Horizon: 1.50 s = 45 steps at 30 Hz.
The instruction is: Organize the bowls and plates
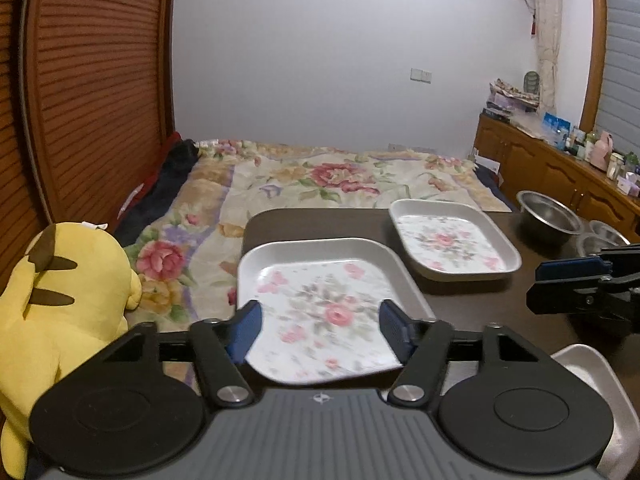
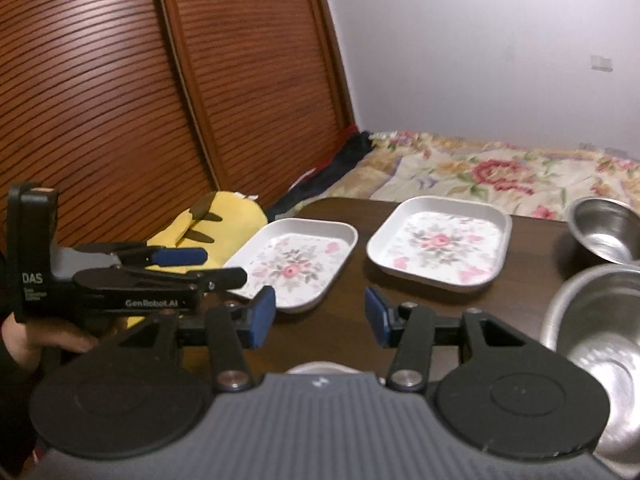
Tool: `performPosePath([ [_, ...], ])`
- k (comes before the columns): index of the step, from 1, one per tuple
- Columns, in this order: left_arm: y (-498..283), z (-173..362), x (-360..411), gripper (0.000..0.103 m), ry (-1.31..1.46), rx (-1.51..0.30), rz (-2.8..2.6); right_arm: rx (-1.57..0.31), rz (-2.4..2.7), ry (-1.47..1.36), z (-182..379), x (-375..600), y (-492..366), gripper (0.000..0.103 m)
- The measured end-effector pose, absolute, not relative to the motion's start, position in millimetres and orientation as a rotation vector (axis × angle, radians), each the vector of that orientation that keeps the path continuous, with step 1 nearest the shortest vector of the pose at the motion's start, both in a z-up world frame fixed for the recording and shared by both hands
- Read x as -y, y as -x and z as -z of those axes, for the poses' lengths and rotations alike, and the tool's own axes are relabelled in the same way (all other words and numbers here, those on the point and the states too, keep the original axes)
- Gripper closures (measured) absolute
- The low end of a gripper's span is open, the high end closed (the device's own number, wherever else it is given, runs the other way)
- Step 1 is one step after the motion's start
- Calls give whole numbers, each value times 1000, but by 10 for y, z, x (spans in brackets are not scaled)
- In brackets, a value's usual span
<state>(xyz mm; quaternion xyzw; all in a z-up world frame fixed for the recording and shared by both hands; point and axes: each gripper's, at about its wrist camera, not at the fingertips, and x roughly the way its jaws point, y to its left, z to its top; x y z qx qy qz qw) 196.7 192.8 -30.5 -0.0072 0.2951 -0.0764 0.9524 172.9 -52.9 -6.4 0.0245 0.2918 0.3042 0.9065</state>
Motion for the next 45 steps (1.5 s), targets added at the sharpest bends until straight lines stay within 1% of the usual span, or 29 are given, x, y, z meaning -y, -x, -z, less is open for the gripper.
performPosePath([
  [1, -2036, 324, -1979, 47, 13, -607, 159, -614, -628, -50, 79, 482, -1784, 52],
  [4, -2214, 387, -2118, 49, 7, -623, 167, -657, -628, -52, 118, 322, -1998, 52],
  [8, -2421, 497, -2274, 57, 9, -652, 182, -714, -628, -60, 191, 184, -2188, 52],
  [9, -2462, 534, -2306, 58, 12, -661, 185, -726, -626, -60, 208, 150, -2232, 53],
  [11, -2506, 590, -2350, 64, 18, -674, 193, -752, -622, -50, 264, 78, -2320, 55],
  [13, -2543, 645, -2388, 67, 28, -684, 205, -771, -618, -41, 309, 25, -2386, 57],
  [15, -2562, 681, -2408, 68, 34, -690, 217, -790, -614, -38, 352, -5, -2455, 57],
  [21, -2603, 712, -2440, 69, 36, -694, 241, -824, -610, -28, 445, -82, -2594, 64],
  [25, -2587, 708, -2441, 72, 26, -697, 249, -840, -620, -20, 470, -128, -2643, 74],
  [29, -2572, 702, -2442, 73, 24, -696, 248, -853, -636, -14, 494, -165, -2658, 76],
  [31, -2579, 699, -2446, 74, 25, -696, 247, -826, -628, -17, 509, -194, -2661, 78],
  [33, -2579, 697, -2448, 78, 27, -695, 246, -830, -626, -9, 522, -209, -2670, 82],
  [34, -2569, 691, -2451, 85, 30, -693, 246, -832, -622, -5, 528, -212, -2679, 82],
  [35, -2551, 684, -2455, 88, 32, -692, 247, -834, -621, -3, 534, -215, -2686, 82],
  [38, -2496, 670, -2425, 88, 21, -691, 239, -828, -605, -1, 545, -219, -2694, 84],
  [40, -2458, 656, -2408, 89, 19, -687, 233, -830, -609, -6, 544, -225, -2707, 88],
  [45, -2359, 537, -2365, 89, 13, -667, 233, -839, -599, -26, 547, -200, -2730, 91],
])
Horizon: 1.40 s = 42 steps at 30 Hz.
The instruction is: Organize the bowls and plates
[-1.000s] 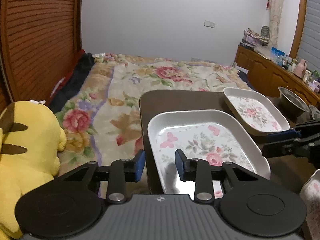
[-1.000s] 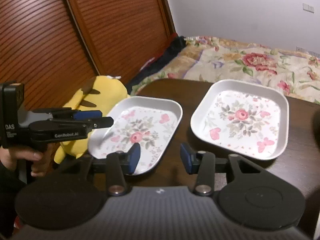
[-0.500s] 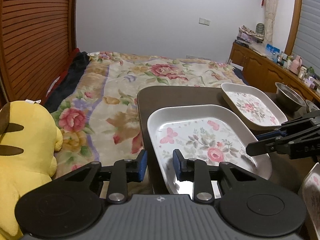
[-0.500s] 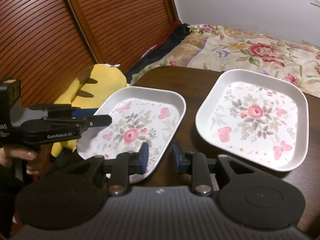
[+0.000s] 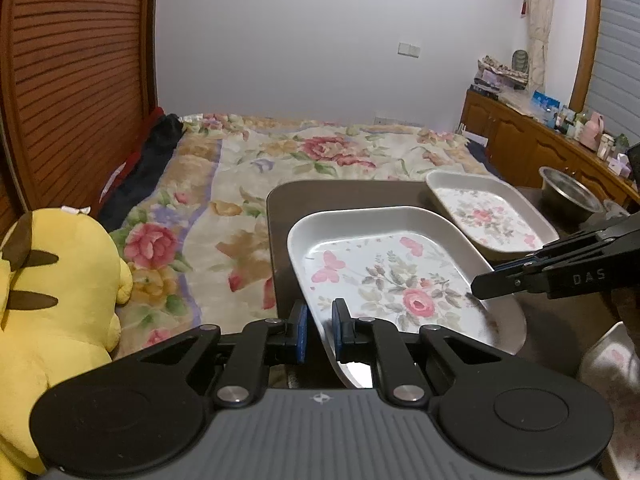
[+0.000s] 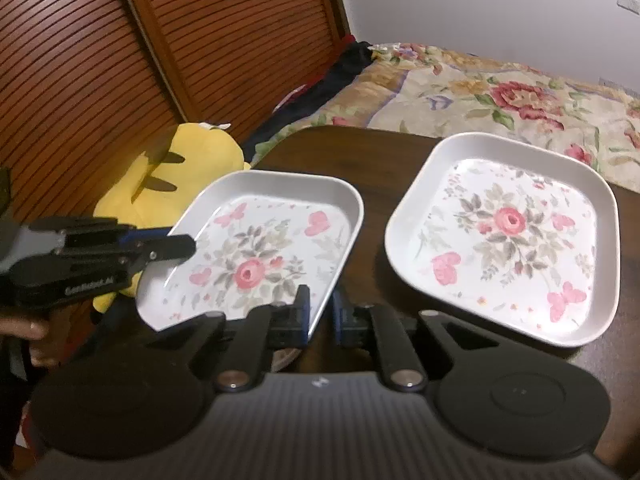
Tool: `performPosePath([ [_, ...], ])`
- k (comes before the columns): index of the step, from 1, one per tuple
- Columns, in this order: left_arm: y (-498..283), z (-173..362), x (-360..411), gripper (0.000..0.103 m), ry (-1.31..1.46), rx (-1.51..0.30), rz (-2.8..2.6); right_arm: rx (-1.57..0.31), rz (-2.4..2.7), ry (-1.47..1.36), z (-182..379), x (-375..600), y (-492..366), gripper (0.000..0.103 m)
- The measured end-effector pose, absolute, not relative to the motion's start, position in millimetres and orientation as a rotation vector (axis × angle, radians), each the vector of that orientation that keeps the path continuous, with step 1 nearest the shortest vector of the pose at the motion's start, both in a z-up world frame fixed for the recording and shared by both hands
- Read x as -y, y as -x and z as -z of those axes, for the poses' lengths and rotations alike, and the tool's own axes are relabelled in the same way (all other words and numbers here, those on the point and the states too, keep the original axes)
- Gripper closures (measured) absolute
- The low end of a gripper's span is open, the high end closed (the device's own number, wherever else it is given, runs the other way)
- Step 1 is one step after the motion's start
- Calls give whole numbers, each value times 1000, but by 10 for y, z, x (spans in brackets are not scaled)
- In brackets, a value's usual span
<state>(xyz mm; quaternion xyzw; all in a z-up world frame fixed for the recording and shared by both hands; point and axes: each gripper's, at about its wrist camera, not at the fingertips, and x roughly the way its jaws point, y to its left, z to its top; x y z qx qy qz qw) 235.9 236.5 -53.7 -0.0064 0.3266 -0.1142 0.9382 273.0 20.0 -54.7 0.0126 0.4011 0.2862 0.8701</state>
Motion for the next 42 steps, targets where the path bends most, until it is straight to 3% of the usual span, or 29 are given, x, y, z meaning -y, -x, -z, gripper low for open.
performPosePath([
  [20, -1901, 165, -1696, 89, -28, -620, 282, -763, -548, -55, 170, 296, -2294, 92],
  [42, -1127, 57, -1225, 88, -43, -617, 330, -730, -540, -73, 146, 883, -1575, 92],
])
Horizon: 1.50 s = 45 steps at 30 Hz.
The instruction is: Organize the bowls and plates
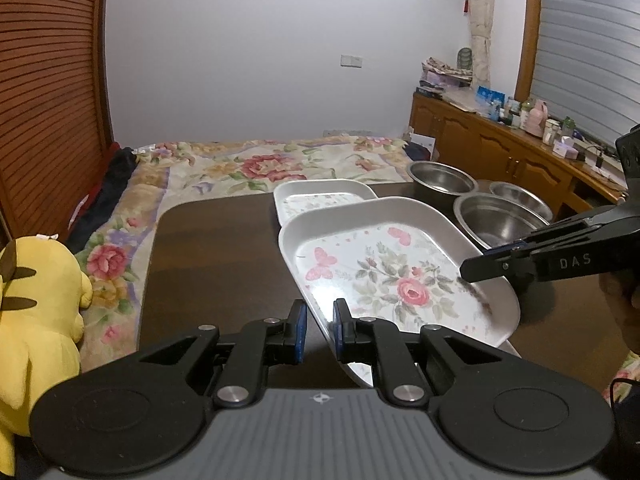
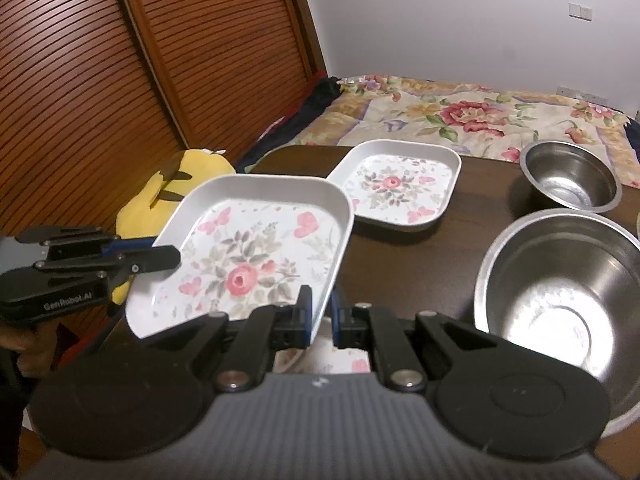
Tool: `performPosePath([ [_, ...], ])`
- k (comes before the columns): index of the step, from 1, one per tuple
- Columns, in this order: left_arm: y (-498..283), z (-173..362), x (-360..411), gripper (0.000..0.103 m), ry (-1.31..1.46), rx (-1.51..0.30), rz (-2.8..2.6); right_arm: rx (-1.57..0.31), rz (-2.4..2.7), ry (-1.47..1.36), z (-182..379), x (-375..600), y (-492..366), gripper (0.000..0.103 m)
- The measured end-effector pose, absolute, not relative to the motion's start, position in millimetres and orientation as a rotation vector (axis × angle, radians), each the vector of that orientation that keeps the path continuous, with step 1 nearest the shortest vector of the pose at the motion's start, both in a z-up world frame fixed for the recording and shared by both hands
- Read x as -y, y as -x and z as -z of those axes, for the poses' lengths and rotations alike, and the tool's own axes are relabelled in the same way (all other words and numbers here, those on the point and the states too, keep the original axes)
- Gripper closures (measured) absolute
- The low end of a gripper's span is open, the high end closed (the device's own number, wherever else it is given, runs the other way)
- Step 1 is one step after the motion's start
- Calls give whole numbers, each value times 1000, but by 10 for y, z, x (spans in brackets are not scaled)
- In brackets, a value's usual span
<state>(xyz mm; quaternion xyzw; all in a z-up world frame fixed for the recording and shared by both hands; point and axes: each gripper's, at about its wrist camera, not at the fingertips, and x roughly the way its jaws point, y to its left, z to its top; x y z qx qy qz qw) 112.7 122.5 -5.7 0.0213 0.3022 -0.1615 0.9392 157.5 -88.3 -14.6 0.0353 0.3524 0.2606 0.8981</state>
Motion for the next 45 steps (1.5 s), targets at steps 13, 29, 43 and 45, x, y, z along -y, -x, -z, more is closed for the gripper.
performPosePath([
  [13, -890, 255, -1072, 88, -9, -646, 364, -711, -526, -74, 237, 1088, -1246, 92],
  [29, -800, 315, -995, 88, -11, -655, 361, -725, -514, -86, 493, 1173, -1008, 92],
  [43, -812, 424, -919, 88, -29, -676, 361, -696, -484, -68, 510, 1199, -882, 92],
  [45, -821, 452, -907, 88, -39, -677, 354, -695, -481, -73, 523, 1196, -871, 92],
])
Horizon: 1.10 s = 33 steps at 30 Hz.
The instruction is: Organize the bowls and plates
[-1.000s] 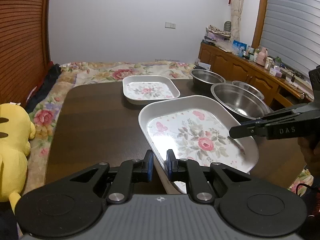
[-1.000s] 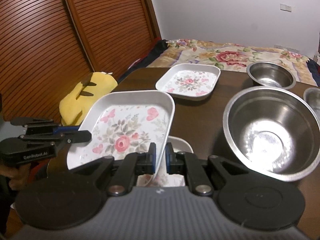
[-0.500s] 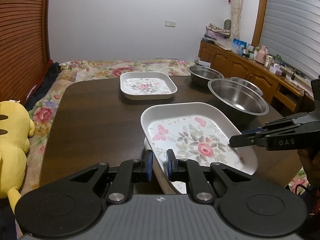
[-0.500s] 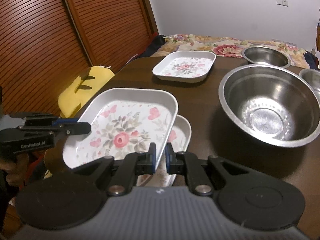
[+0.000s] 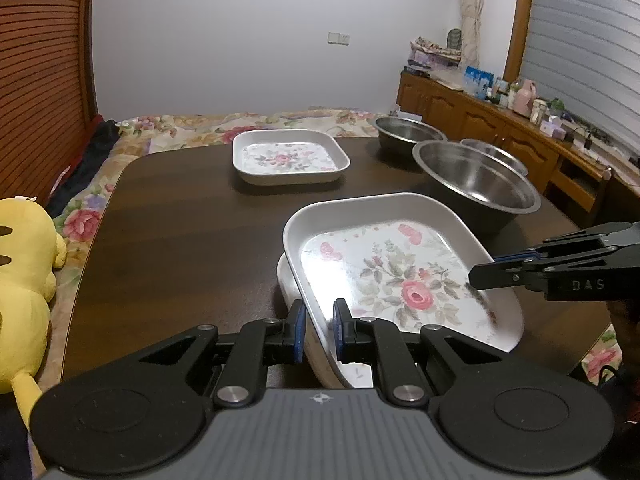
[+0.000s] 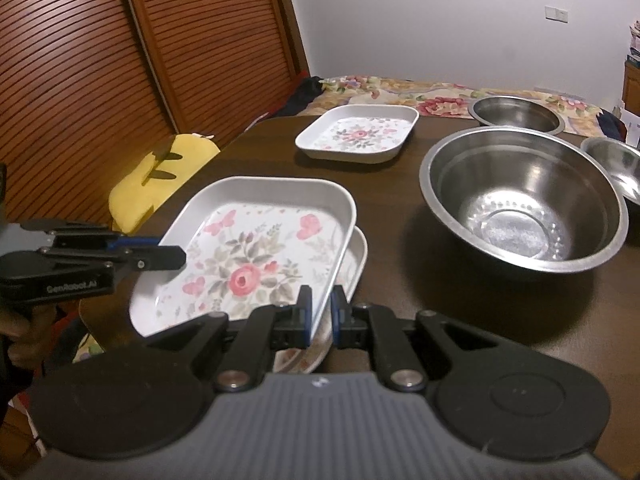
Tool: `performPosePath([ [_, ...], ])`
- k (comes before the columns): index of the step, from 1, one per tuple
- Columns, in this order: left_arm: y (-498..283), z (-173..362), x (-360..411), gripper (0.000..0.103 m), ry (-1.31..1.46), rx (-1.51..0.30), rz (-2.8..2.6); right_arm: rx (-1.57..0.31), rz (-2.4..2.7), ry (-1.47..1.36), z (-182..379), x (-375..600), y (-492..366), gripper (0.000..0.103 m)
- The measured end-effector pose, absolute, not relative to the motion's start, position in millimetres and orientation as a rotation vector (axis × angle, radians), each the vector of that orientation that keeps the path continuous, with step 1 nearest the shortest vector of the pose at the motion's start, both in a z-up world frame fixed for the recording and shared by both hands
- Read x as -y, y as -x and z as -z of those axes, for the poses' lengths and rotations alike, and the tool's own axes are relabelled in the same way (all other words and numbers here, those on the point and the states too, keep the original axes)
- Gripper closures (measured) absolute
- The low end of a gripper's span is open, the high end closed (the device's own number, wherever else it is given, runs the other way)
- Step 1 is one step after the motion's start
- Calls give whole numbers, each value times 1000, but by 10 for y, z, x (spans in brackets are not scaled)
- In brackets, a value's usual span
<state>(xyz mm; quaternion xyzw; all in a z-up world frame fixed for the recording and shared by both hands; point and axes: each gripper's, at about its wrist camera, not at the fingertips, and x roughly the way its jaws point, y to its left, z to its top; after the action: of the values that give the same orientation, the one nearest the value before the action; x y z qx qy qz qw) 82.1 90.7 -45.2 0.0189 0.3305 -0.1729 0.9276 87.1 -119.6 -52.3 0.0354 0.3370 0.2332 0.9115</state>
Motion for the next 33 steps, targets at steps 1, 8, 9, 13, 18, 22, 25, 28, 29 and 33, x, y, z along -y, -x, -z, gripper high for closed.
performPosePath([
  [1, -830, 464, -890, 88, -43, -679, 350, -693, -480, -77, 534, 1198, -865, 92],
  [8, -857, 574, -833, 88, -68, -680, 318, -660, -453, -77, 649, 1167, -803, 91],
  [9, -863, 585, -827, 88, -70, -678, 315, -651, -445, -74, 658, 1150, -789, 91],
  [13, -881, 618, -833, 88, -61, -680, 307, -592, -416, -73, 683, 1108, -740, 91],
  [18, -893, 639, -837, 87, -51, -685, 304, -549, -390, -93, 733, 1131, -718, 88],
  [22, -896, 642, -849, 87, -37, -683, 299, -553, -387, -109, 769, 1159, -726, 88],
  [25, -887, 619, -852, 85, -32, -675, 297, -543, -392, -110, 772, 1169, -703, 88],
  [28, -870, 581, -865, 82, -30, -664, 294, -533, -391, -112, 763, 1173, -681, 88],
  [29, -864, 562, -874, 80, -29, -659, 293, -530, -391, -112, 758, 1175, -677, 88],
  [33, -848, 504, -890, 74, -23, -641, 291, -517, -388, -123, 745, 1192, -664, 88],
])
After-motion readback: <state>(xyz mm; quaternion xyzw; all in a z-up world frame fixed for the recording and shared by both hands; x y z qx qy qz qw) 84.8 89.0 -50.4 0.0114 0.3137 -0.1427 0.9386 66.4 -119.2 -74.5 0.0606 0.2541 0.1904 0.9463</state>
